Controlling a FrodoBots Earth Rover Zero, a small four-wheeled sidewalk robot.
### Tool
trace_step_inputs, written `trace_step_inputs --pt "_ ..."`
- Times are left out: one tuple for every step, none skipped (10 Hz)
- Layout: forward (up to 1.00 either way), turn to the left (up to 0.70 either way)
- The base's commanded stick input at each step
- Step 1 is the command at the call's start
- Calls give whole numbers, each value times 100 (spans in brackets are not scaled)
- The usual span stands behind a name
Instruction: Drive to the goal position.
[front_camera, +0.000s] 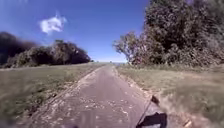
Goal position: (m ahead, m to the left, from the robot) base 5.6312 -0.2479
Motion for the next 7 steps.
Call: trace_step_inputs --pt "70 35" --pt "70 35" --pt "70 35" --pt "70 35" --pt "70 35" --pt "70 35" --pt "70 23"
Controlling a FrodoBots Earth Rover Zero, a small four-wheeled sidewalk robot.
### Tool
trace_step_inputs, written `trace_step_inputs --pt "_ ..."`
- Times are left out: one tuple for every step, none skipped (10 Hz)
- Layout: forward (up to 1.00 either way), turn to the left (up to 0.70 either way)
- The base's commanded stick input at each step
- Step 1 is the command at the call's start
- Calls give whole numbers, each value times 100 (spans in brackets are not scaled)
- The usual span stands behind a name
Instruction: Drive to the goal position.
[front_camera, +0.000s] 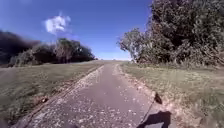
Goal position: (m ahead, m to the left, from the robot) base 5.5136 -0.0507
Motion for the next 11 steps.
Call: trace_step_inputs --pt "70 8" --pt "70 0" --pt "70 0" --pt "70 0" --pt "70 0" --pt "70 0" --pt "70 0" --pt "70 0" --pt "70 0" --pt "70 0" --pt "70 0"
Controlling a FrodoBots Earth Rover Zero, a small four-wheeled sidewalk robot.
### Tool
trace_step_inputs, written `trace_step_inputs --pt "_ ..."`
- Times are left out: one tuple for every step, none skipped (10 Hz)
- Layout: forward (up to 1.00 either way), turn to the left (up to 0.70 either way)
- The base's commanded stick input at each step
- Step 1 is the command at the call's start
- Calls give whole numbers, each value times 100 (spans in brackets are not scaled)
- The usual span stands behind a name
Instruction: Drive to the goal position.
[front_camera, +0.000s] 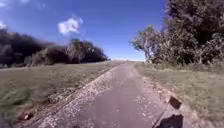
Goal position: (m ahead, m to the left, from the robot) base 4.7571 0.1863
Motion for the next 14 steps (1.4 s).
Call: trace_step_inputs --pt "70 0" --pt "70 0" --pt "70 0" --pt "70 0" --pt "70 0" --pt "70 0" --pt "70 0" --pt "70 0" --pt "70 0" --pt "70 0" --pt "70 0" --pt "70 0" --pt "70 0" --pt "70 0"
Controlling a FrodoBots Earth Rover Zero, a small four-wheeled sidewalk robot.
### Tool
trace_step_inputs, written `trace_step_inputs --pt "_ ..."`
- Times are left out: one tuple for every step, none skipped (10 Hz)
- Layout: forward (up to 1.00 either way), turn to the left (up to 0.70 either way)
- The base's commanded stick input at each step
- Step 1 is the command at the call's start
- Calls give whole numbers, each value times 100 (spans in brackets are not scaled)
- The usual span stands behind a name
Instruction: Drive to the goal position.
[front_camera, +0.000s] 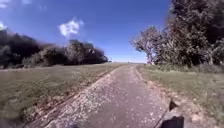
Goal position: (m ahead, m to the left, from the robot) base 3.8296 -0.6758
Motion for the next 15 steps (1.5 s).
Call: trace_step_inputs --pt "70 0" --pt "70 -4" --pt "70 -12" --pt "70 -19" --pt "70 -27" --pt "70 -34" --pt "70 -35" --pt "70 -35" --pt "70 -35" --pt "70 -35" --pt "70 -33" --pt "70 -25" --pt "70 -18" --pt "70 -10" --pt "70 -3"
